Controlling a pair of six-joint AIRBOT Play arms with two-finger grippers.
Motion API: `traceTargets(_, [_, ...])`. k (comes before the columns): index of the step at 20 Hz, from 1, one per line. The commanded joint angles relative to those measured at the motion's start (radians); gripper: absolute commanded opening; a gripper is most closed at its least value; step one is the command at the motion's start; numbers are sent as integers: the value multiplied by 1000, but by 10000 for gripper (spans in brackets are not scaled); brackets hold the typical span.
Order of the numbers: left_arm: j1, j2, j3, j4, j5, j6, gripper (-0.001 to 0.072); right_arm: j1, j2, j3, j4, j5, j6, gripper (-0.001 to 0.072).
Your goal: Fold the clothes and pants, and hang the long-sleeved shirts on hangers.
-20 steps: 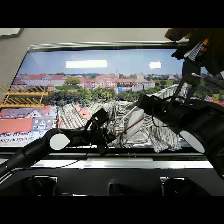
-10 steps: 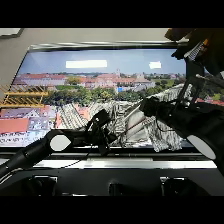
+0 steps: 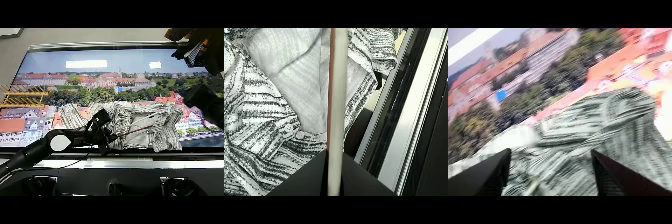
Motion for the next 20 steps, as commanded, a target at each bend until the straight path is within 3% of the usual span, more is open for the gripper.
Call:
traceTargets(1, [0,0,0,0,1,-1,34,-209,-25,100,83,80,-272,630])
traceTargets(3, [0,0,0,0,1,-1,34,-335,-50,119,182,81,-549,630])
traceTargets(6, [0,0,0,0,1,-1,34,-455,-119,119,367,148,-1178,619])
traceTargets(9, [0,0,0,0,0,-1,34,-446,-187,119,584,156,-1553,620])
traceTargets(11, [0,0,0,0,0,-2,34,-446,-241,119,610,205,-1692,622])
traceTargets(16, [0,0,0,0,0,-2,34,-446,-335,119,598,163,-1846,621])
traceTargets(20, [2,0,0,0,1,-2,34,-495,-351,118,656,183,-1889,621])
